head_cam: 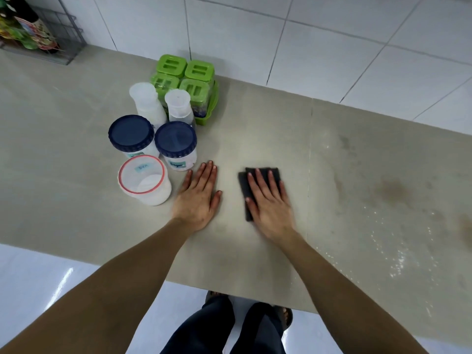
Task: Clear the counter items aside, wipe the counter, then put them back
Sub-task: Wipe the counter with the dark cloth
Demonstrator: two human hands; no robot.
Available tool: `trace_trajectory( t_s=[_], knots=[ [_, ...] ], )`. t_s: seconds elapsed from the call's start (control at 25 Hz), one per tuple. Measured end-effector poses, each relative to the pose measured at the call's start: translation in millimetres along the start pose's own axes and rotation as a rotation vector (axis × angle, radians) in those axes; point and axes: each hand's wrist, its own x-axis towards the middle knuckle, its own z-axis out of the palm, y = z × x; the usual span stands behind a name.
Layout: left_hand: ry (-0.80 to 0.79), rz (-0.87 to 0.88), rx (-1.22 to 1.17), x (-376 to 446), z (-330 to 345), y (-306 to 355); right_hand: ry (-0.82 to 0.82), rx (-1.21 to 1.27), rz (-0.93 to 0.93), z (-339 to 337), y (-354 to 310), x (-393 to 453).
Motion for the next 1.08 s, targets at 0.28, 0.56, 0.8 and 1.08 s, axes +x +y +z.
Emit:
trace_trajectory(
  t_s=[0.28,0.56,0.8,1.08],
  knots=[
    [0.01,0.0,0.0,0.8,-0.9,-0.4,0.017,0.042,0.44,-19.3,65.1,39.3],
    [-0.011,0.01,0.008,0.5,-3.2,-1.6,0.023,0.052,0.166,6.4,-62.3,-9.2],
    [-0.009,0.104,-0.041,-34.6,-10.1,7.0,0.028,-0.028,0.324,7.4,30.9,-115.9],
    [0.0,0.093,0.044,-79.0,2.4,0.2,0.035,0.083,0.456,5.6,-18.7,-47.8]
  ],
)
